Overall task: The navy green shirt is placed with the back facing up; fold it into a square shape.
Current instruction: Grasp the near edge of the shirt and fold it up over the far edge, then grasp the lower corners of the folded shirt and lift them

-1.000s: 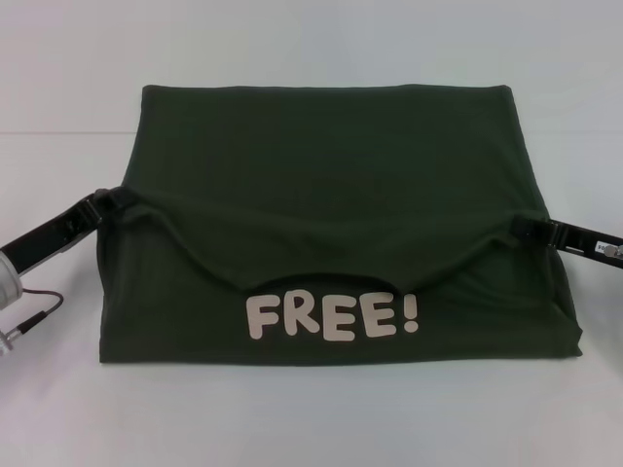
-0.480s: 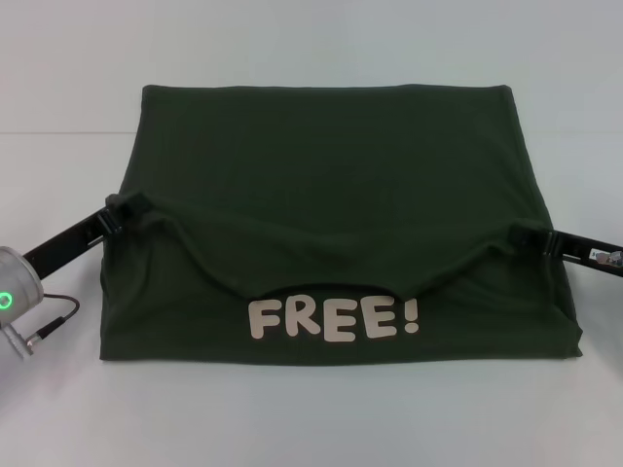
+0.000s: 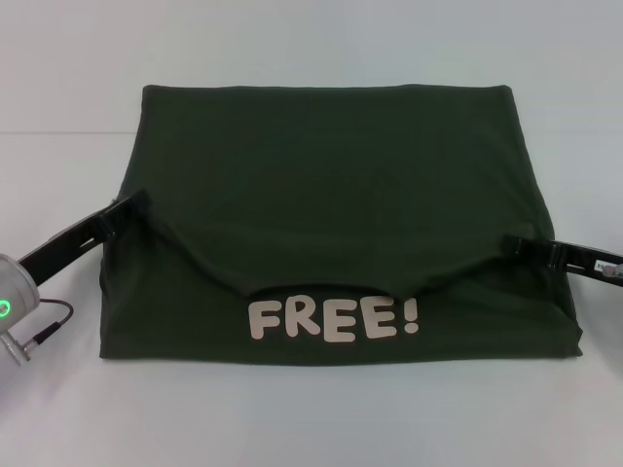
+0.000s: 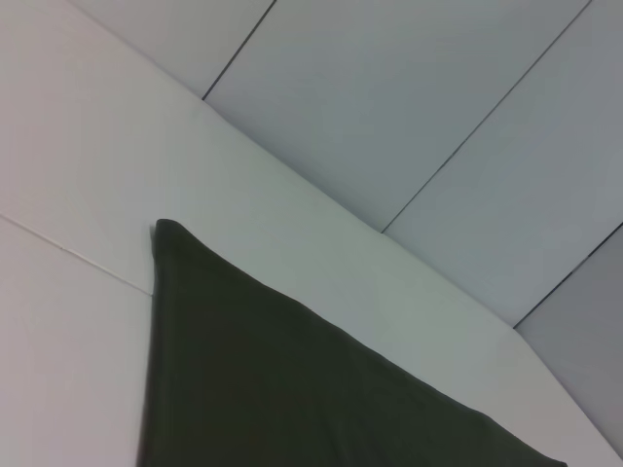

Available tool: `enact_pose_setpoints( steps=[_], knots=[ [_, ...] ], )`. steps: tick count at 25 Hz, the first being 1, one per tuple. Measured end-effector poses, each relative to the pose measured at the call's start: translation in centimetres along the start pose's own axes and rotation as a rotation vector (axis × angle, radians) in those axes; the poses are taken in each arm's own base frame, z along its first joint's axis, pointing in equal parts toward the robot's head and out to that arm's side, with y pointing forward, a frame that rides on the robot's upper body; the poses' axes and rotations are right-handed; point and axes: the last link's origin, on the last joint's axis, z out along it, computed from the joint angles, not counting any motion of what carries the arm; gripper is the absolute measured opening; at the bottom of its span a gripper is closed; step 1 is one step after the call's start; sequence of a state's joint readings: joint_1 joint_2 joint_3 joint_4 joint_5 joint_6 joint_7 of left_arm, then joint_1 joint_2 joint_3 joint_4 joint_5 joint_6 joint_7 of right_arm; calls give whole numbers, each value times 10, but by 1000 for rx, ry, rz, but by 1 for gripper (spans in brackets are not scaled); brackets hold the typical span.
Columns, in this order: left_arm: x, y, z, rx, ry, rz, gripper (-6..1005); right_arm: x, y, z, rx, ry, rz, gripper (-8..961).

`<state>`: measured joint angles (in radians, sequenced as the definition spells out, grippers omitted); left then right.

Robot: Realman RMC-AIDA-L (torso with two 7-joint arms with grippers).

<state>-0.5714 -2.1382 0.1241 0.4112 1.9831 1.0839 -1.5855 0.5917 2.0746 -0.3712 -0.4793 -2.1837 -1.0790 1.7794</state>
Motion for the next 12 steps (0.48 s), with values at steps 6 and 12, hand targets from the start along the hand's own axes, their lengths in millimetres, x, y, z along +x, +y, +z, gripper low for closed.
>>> enact_pose_setpoints(
  steps=[6, 12],
  knots=[
    [0, -4, -10, -11, 4, -11, 632, 0, -1, -15, -56, 0, 1, 492],
    [5, -13, -31, -34, 11, -31, 816, 1, -5, -37, -116, -7, 27, 656]
  ],
)
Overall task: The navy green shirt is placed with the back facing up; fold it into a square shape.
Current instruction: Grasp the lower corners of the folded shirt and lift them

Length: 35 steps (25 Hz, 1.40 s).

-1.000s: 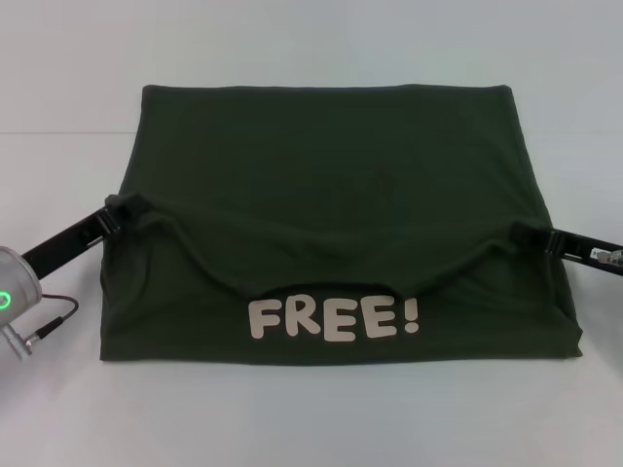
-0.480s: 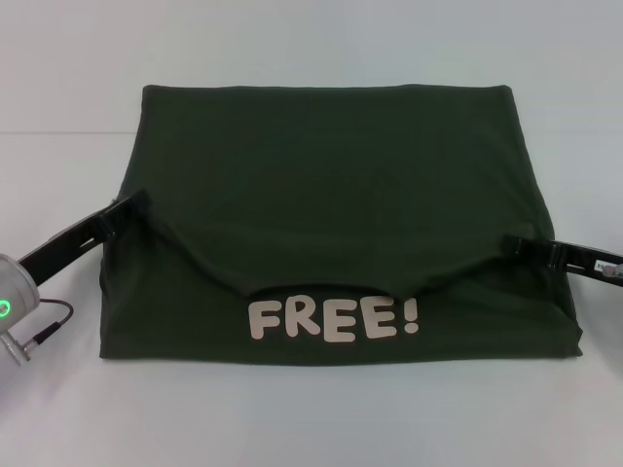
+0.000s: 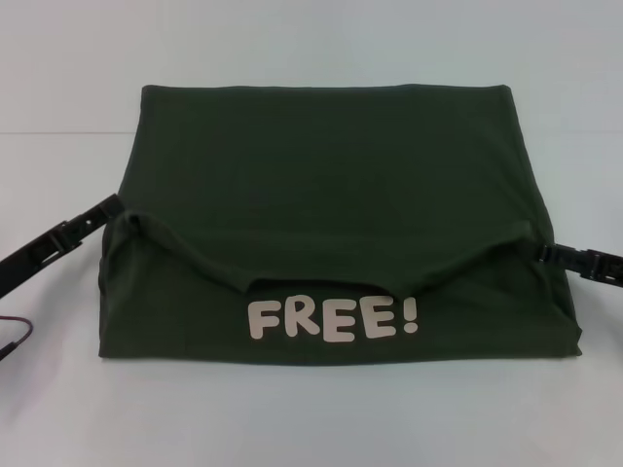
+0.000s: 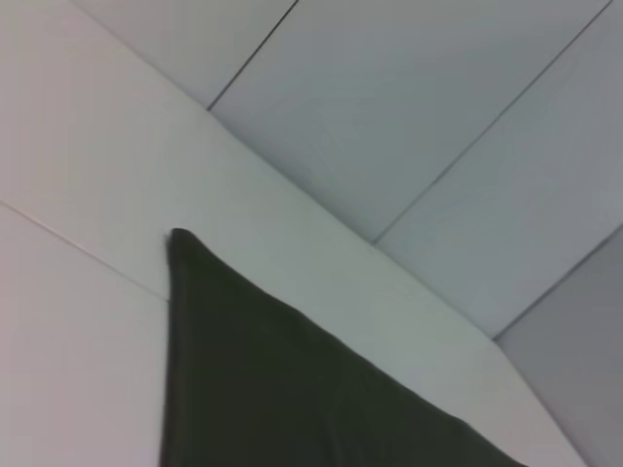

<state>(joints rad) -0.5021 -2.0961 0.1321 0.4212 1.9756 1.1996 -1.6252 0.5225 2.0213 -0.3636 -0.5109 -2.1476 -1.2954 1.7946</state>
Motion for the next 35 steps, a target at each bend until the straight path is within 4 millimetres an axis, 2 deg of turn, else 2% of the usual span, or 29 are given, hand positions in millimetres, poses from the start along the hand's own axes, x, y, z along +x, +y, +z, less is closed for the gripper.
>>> enact_pose_setpoints(
  steps=[6, 13, 22, 35],
  knots=[
    [9, 0, -29, -120, -154, 58, 881, 9, 7, -23, -108, -21, -49, 905],
    [8, -1, -50, -156, -300, 100, 865, 27, 16, -28, -169, -5, -172, 942],
    [-10, -10, -41, -65, -432, 147, 840, 29, 20, -21, -180, 3, -201, 944],
    [-15, -12, -39, -48, -457, 156, 803, 30, 20, -19, -176, 10, -201, 943]
  ],
)
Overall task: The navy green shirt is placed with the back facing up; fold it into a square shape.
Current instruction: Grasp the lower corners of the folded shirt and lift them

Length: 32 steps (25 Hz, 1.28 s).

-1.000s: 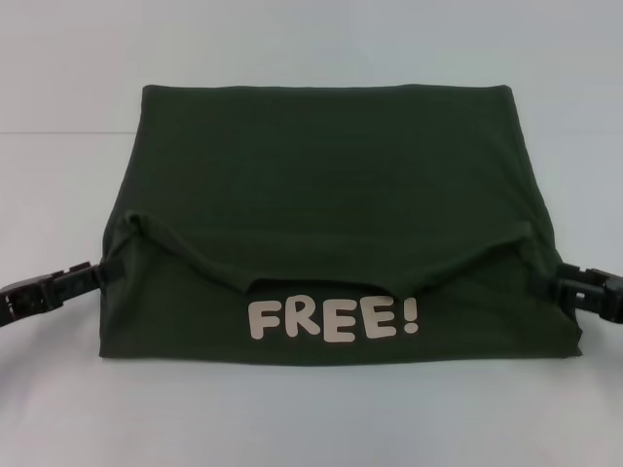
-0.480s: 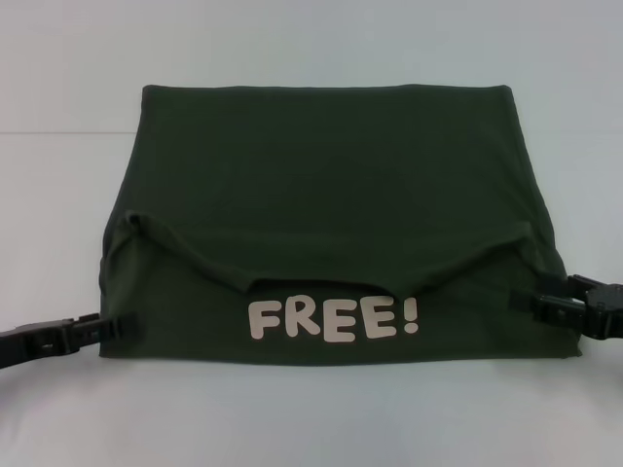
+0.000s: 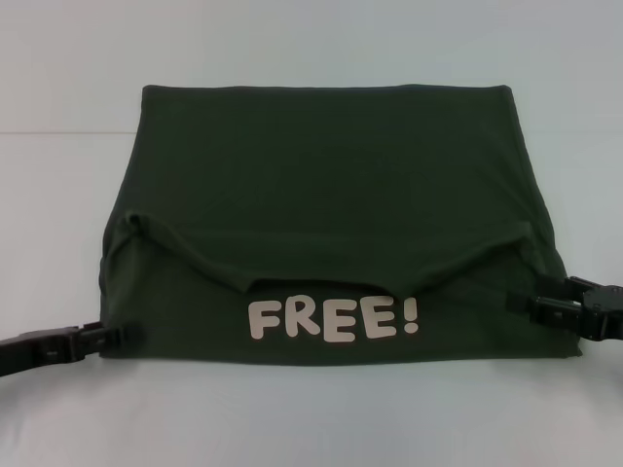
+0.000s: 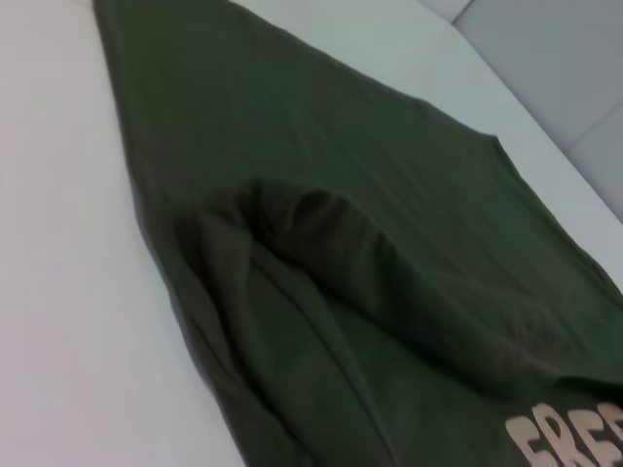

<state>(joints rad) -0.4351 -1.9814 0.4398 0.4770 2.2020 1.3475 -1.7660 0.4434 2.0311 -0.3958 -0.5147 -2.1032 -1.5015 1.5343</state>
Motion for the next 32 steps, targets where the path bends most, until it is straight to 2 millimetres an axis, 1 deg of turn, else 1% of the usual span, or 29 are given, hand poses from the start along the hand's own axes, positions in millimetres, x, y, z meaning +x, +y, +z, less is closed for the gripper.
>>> enact_pose_setpoints(
  steps=[7, 12, 21, 24, 29, 32],
  knots=[
    [-4, 6, 7, -18, -40, -2, 784, 1, 0, 1, 1, 0, 2, 942],
    [-1, 10, 11, -33, -39, 8, 770, 1, 0, 2, 6, 2, 3, 944],
    [1, 9, 12, -9, -52, 19, 745, 2, -1, 0, 11, 2, 11, 933],
    [1, 9, 13, -5, -63, 24, 499, 3, 0, 1, 9, 3, 14, 930],
    [3, 9, 13, -2, -59, 31, 259, 4, 0, 0, 7, 4, 17, 924],
    [3, 9, 12, -6, -64, 36, 202, 2, -2, -2, 19, 7, 53, 921]
  ],
)
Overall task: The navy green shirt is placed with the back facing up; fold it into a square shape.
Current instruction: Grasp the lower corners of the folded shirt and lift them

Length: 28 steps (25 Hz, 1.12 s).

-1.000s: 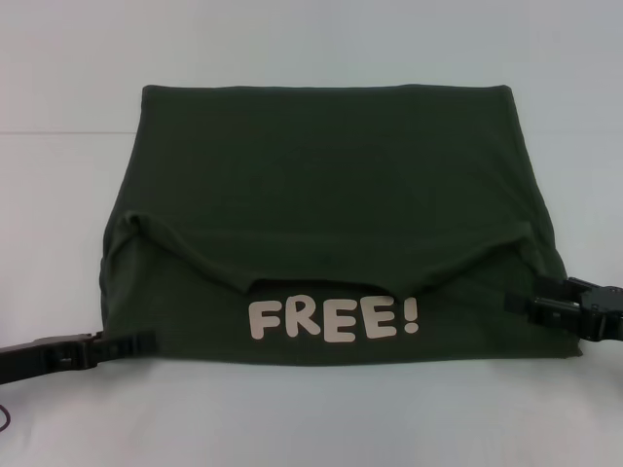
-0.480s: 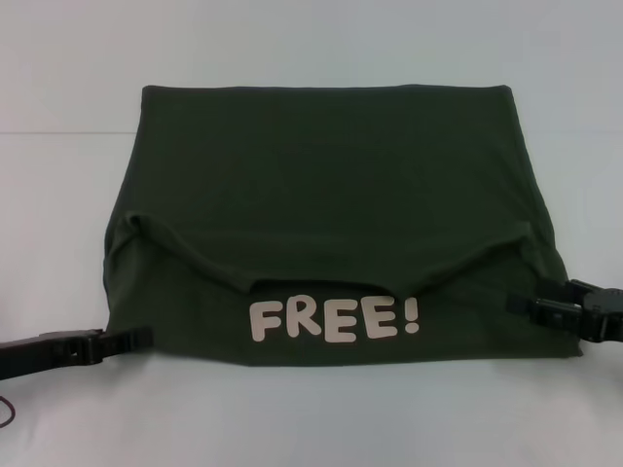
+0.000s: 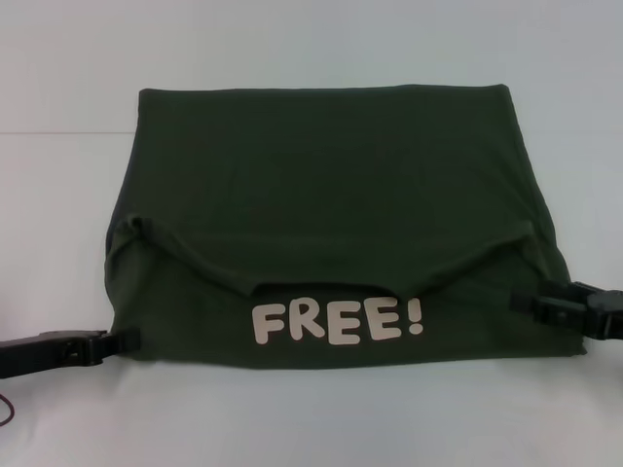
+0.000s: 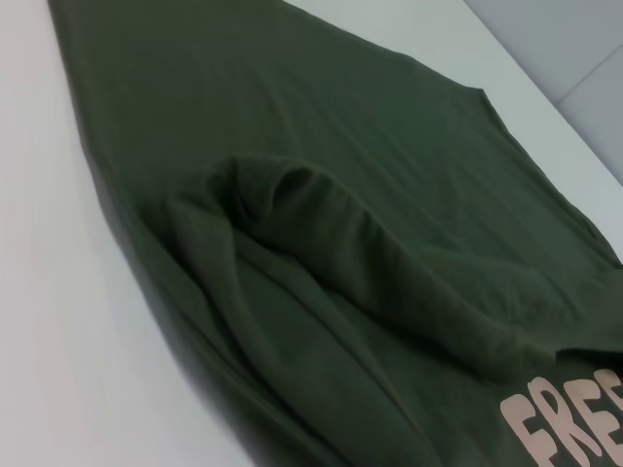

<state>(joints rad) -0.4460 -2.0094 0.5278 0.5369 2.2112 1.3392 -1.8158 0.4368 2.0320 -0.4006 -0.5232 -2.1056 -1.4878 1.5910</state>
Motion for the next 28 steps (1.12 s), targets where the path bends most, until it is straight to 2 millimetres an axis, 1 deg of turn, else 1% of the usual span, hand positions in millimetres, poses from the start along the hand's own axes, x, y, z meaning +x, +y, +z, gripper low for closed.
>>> enact_pose_setpoints(
  steps=[3, 8, 9, 12, 15, 18, 20, 28],
  knots=[
    [0, 2, 1, -8, -8, 5, 145, -12, -6, -7, 27, 30, 93, 917],
    [3, 4, -3, -16, -5, 23, 50, -54, -11, -21, 110, 149, 241, 911],
    [4, 4, -3, -16, -4, 26, 49, -61, -11, -23, 134, 183, 260, 910],
    [4, 5, -3, -17, -5, 30, 45, -81, -8, -23, 212, 306, 305, 853],
    [3, 7, -2, -30, -18, 39, 43, -92, -11, -19, 307, 417, 327, 797],
    [5, 9, -1, -37, -23, 48, 42, -97, -12, -13, 371, 486, 315, 799],
    [7, 10, -1, -41, -24, 52, 42, -97, -11, -8, 380, 516, 306, 801],
    [7, 9, -3, -39, -31, 51, 43, -82, -7, 10, 352, 572, 315, 805]
  ],
)
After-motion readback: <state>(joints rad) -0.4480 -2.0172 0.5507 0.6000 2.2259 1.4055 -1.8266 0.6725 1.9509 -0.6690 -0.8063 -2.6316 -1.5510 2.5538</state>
